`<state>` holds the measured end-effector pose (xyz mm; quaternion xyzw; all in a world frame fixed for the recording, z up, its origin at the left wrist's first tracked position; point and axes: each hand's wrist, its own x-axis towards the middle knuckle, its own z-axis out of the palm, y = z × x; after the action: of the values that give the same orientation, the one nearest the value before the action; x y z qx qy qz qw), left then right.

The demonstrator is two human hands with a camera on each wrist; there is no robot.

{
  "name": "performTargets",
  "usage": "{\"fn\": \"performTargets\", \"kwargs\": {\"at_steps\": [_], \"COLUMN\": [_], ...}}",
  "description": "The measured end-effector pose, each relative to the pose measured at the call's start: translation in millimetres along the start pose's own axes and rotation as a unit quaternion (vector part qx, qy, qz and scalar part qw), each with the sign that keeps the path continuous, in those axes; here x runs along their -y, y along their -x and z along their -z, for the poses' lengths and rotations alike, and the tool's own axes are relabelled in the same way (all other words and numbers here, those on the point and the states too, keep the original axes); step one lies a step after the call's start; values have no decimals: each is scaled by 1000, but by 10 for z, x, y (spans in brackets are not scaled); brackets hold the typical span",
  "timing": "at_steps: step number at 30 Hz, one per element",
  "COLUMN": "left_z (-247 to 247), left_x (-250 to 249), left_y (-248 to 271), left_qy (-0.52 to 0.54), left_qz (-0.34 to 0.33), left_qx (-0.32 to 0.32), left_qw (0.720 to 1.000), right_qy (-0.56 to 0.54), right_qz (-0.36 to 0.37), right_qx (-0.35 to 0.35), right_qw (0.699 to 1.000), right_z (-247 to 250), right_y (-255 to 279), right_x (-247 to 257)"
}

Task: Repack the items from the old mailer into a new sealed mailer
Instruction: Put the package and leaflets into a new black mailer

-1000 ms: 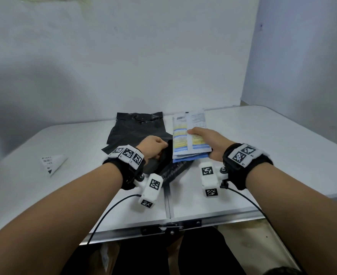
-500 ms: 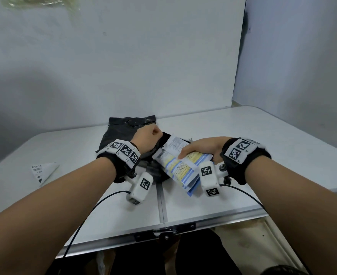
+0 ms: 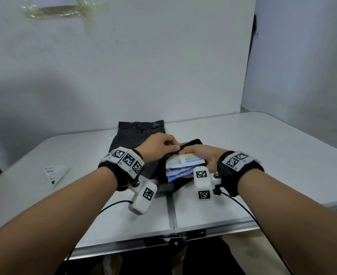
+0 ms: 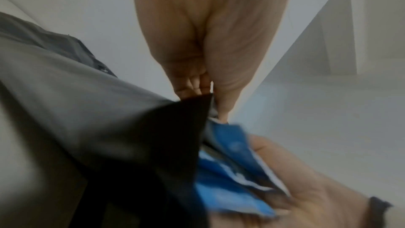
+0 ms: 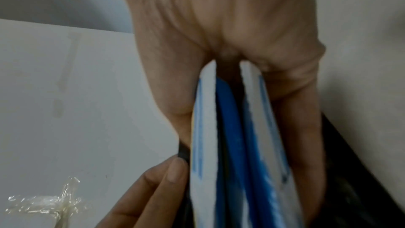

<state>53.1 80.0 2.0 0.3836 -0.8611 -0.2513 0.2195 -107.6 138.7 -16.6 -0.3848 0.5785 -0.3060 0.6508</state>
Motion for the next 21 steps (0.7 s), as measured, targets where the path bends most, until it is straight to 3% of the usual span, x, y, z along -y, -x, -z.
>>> {"fn": "performTargets", "kwargs": {"at_steps": [2, 4, 8, 11, 13, 17, 21], "left_z": [3, -1, -31, -30, -16, 28, 135], "left_x": [-3, -23, -46, -56, -56, 22, 226], "left_y": [44, 87, 131, 138, 152, 238, 339], "left_qy": [95, 168, 218, 243, 244, 244, 236], "left_qz": [13, 32, 50, 38, 34, 48, 131], "left_qx": [3, 4, 10, -3, -5, 3, -39], "left_qw": [995, 985, 975, 969, 969, 969, 962], "right_qy": [-59, -125, -197, -184, -113, 44, 149], "right_qz": [20, 39, 72, 83, 64, 11, 58], "right_qx": [-30, -7, 20, 14, 6, -99, -269], "right_qw": [998, 991, 978, 979, 991, 994, 950], "right_z": [-42, -80, -212, -242, -275, -205, 110], "right_y": [-14, -64, -183, -281, -256, -92, -30], "right_x": [2, -24, -11, 39, 22, -65, -42]}}
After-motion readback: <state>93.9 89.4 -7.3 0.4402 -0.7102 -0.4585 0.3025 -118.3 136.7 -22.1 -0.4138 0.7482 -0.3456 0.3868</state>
